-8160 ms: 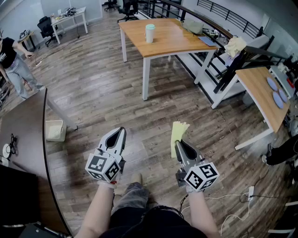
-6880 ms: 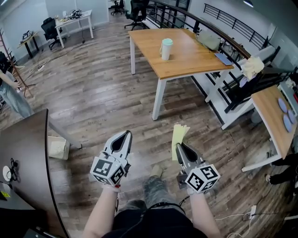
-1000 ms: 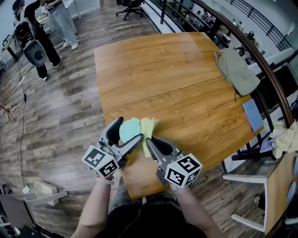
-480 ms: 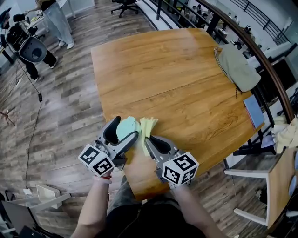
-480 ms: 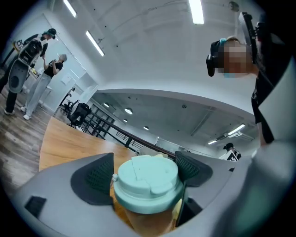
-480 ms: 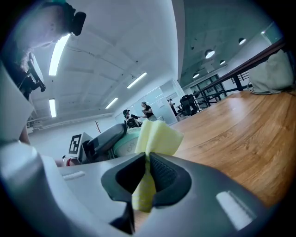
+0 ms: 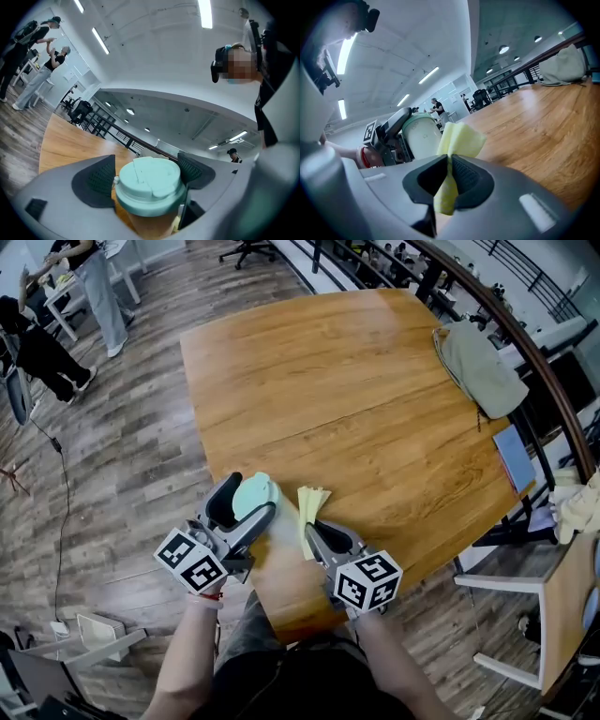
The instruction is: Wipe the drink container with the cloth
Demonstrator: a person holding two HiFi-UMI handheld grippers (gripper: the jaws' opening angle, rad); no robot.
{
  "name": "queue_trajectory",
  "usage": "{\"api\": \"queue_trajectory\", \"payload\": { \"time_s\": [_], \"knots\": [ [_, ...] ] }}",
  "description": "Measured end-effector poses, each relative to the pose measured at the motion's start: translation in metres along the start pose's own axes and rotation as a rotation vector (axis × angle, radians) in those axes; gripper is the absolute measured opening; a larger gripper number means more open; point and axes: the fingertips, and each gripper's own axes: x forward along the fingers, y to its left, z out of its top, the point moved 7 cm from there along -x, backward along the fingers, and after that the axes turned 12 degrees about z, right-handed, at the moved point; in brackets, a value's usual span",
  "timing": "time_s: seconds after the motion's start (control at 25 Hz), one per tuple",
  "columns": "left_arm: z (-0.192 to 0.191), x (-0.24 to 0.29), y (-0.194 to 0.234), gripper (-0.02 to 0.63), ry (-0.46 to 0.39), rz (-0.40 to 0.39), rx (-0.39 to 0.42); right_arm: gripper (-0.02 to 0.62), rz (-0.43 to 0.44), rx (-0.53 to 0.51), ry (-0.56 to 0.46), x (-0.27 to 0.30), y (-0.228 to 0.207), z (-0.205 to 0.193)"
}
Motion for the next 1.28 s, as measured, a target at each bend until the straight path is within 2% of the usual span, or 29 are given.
{"api": "queue_trajectory", "payload": {
  "time_s": [0.2, 0.72, 0.92, 1.04, 1.28],
  "knots": [
    [0.003, 0.0, 0.002, 0.382, -0.001, -0.003, 0.017, 0.04, -0.025, 0.009, 0.02, -0.003, -0.006, -0.008],
    [0.004, -0.001, -0.004, 0.382, 0.015, -0.07, 0.069, 0.04, -0.077, 0.031, 0.063, -0.01, -0.011, -0.025],
    [0.004, -0.008, -0.002, 0.382, 0.001, -0.125, 0.087, 0.04, -0.092, 0.04, 0.1, -0.014, -0.016, -0.028],
    [0.003, -0.011, -0.003, 0.382, 0.007, -0.162, 0.113, 0.04, -0.052, 0.07, 0.037, -0.017, -0.011, -0.014],
    [0.003, -0.012, -0.016, 0.382, 0.029, -0.237, 0.205, 0.04, 0.15, 0.128, -0.103, -0.002, 0.015, 0.036]
  ]
}}
